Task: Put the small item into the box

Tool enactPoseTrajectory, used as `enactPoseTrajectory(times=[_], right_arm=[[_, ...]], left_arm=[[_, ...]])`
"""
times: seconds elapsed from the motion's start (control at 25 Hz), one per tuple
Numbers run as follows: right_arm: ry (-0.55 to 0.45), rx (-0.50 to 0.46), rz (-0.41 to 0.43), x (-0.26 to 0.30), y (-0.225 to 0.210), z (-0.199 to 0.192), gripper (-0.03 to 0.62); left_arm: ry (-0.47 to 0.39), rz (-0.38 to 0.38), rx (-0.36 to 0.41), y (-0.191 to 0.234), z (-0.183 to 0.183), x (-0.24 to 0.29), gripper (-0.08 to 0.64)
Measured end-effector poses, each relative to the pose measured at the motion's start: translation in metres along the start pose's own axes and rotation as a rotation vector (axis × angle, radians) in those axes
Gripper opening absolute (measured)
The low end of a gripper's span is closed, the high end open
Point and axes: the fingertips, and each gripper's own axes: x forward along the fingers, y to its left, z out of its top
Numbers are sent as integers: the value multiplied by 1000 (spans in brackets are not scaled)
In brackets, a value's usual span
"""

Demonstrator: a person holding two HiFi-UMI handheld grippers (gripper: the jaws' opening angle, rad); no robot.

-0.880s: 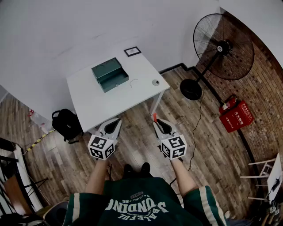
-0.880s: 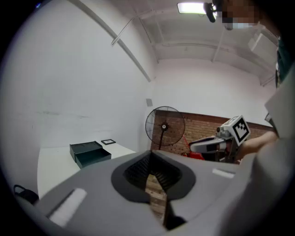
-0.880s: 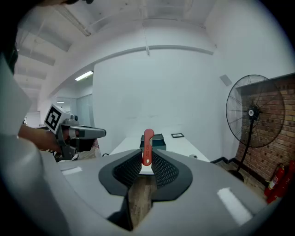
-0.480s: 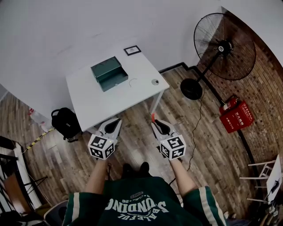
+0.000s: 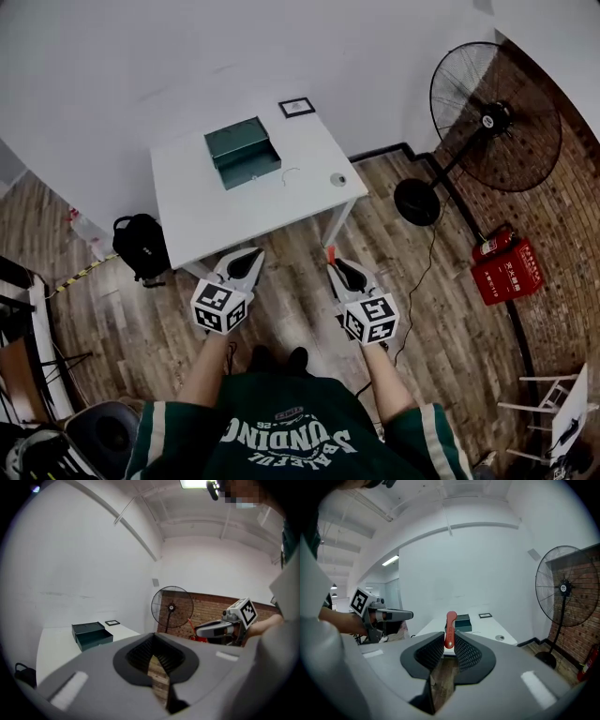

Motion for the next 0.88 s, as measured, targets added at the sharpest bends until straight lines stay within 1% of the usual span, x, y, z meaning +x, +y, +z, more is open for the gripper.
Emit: enactPoseTrajectory(times=[0.24,0.44,0.72,0.88], right_arm=[[15,-4,38,3,-9,-3,66],[19,-7,63,15,-21,0,66],[52,-11,101,58,-27,-2,66],[63,-17,116,96,-37,8,66]], left_arm=[[1,45,-24,1,-4,2,52],[3,61,-29,5,-4,15,52],[15,65,-41,35,-1,46,52],[13,70,-47,64,8,70,52]])
